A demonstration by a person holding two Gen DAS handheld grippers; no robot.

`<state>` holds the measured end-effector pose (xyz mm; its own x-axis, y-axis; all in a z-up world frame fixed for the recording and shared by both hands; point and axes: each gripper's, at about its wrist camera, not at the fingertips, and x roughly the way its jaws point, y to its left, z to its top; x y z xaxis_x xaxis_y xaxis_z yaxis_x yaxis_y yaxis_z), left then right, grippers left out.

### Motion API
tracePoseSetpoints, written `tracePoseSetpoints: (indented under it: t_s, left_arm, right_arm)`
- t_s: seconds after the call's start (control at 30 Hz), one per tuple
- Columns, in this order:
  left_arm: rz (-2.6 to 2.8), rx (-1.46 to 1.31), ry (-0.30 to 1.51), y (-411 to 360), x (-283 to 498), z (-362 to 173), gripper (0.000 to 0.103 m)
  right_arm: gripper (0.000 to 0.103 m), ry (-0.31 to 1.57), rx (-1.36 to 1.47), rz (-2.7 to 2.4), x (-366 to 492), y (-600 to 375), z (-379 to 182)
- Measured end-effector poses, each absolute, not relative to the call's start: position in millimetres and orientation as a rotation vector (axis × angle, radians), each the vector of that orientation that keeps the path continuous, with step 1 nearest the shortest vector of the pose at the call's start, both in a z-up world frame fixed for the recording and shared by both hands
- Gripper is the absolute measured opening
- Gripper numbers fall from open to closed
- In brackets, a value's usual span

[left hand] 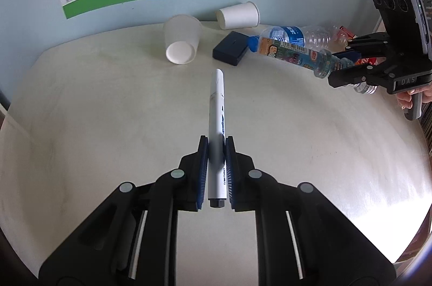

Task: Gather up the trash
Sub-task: 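Carry the marker and stacked bottles over the teal bin with both tools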

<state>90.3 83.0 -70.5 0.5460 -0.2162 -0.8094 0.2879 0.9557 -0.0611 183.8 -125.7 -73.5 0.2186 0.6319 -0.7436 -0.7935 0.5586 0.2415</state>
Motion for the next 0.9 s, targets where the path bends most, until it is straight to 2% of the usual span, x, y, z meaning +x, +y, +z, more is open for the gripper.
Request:
tracePoseSetpoints:
  t_s: [0.43,0.9]
  left_arm:
    - [0.035,-0.051,0.968,232,-76,-57,0.011]
    - [0.524,-0.342,1.044,366,-320,-91,0.011]
  right_arm:
    - [0.034,0.881,-0.433,1.321,108,58,-43]
    - [0.034,0.905,-0.657,1.832,-77,305,-68]
